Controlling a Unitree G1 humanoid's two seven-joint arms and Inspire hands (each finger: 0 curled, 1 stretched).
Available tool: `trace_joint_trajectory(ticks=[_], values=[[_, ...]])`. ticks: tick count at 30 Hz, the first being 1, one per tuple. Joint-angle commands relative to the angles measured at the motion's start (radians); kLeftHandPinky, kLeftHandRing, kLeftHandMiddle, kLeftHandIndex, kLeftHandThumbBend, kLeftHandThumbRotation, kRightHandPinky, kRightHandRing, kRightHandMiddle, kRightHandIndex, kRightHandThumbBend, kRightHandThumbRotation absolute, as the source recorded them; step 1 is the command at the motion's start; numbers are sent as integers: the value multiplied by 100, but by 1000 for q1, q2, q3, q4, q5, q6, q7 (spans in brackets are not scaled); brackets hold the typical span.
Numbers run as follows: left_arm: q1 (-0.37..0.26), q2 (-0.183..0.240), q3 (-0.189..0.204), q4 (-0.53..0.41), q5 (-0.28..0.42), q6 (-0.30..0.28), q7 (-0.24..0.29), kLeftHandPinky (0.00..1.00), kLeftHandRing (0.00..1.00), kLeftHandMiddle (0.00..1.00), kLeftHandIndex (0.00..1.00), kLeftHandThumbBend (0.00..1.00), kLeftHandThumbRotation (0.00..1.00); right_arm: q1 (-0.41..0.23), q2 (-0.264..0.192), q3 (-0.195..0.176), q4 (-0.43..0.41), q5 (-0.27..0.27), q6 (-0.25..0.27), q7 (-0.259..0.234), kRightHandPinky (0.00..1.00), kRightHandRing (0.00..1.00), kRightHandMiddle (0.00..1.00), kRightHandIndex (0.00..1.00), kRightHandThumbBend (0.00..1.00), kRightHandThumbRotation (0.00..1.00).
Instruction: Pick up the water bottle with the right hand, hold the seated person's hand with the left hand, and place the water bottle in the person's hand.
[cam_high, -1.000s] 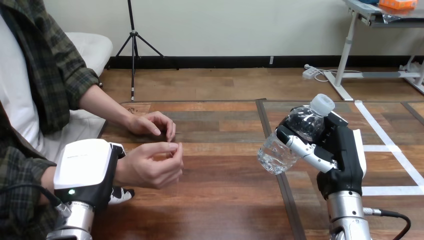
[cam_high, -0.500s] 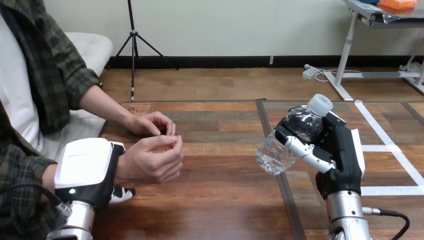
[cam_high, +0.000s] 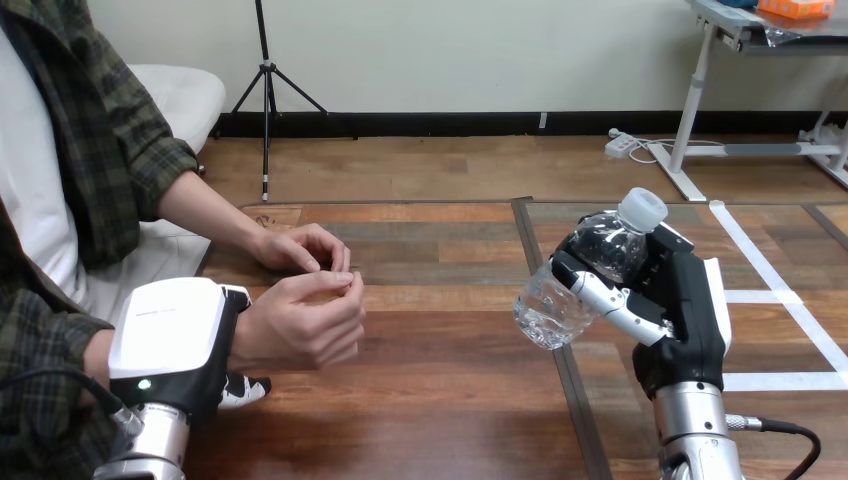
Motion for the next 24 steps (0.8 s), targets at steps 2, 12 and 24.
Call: trace_joint_trajectory(ticks=[2,12,24], values=[[-7,-3,-2,-46,-11,-10,-8,30,35,41,48,81,0,-97,2,-4,-54,28,-34,21,41,45,49,52,67,0],[0,-6,-12,-74,-2,-18,0,31,36,41,47,80,0,-99,15,12,-82,38,-40,48,41,45,49,52,68,0],[10,-3,-22,-109,-2,-85,35,31,36,41,47,81,0,-108,26,46,-120,-8,-39,25,39,44,49,51,67,0]])
